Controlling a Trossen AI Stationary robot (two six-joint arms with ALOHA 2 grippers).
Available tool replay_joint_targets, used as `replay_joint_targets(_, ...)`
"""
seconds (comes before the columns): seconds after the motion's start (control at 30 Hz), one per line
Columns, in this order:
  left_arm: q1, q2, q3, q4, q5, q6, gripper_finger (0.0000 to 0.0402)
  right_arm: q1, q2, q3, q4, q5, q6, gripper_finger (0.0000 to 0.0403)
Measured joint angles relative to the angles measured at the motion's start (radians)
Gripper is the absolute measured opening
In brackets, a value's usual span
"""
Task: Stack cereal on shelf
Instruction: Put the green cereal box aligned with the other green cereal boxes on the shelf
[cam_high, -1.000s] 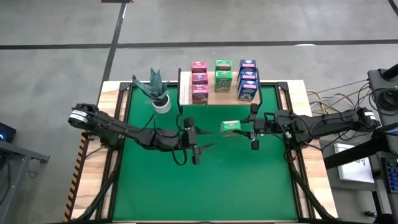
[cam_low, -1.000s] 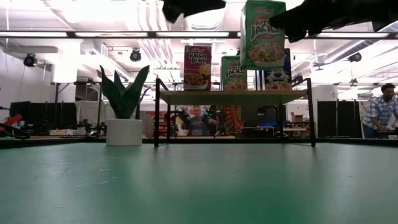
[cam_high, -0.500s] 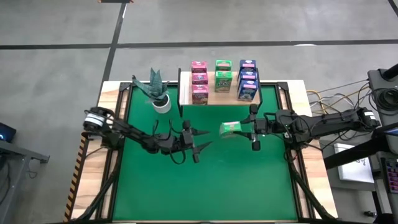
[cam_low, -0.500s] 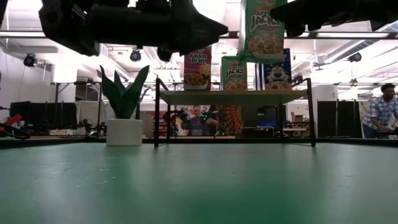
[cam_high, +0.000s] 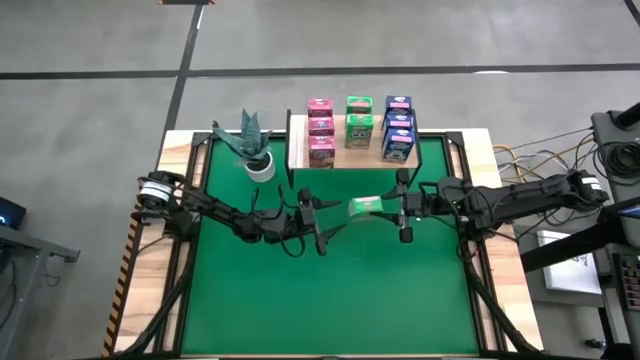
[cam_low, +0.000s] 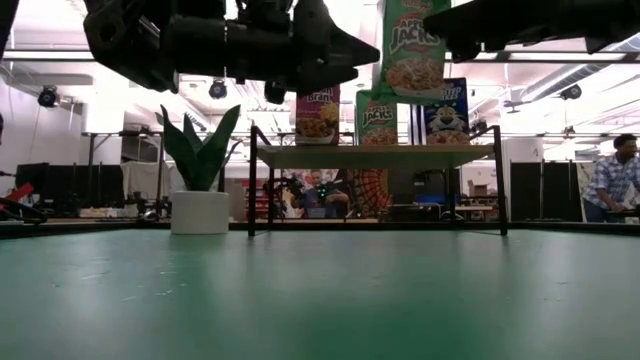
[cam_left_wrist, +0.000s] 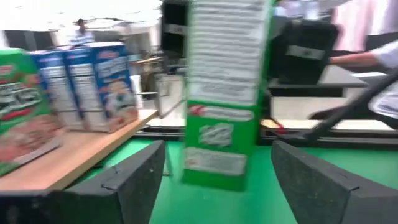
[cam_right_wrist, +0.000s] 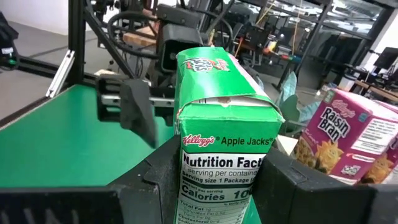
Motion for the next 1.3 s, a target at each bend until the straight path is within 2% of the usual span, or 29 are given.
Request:
replay_joint_targets(0.1, 0.001, 0.000, -0.002, -0.001, 0.078, 0.007, 0.0287, 0.000, 0.042, 0.000, 0.040, 0.000, -0.012, 0.0148)
replay_joint_targets(0.17, 0.000, 0.000, -0.002, -0.002, 0.086, 0.007, 0.0289, 0.000, 0.067, 0.005, 0.057, 0.000, -0.012, 0.0148)
replay_joint_targets(0.53, 0.007, 0.000, -0.012, -0.018, 0.051, -0.004, 0.0290, 0.002, 0.167, 0.093, 0.065, -0.046, -0.011, 0.0148)
replay_joint_targets(0.7, 0.005, -0.002, -0.016, -0.041, -0.043, 0.001, 0.0290, 0.003, 0.170, 0.098, 0.042, -0.055, 0.007, 0.0148)
replay_joint_targets(0.9, 0.003, -0.004, -0.017, -0.041, -0.059, 0.014, 0.0290, 0.003, 0.158, 0.098, 0.054, -0.060, 0.027, 0.0148)
replay_joint_targets(1.3, 0.004, 0.000, -0.014, 0.010, 0.071, 0.025, 0.0290, 0.003, 0.226, 0.098, 0.241, -0.105, 0.063, 0.0148)
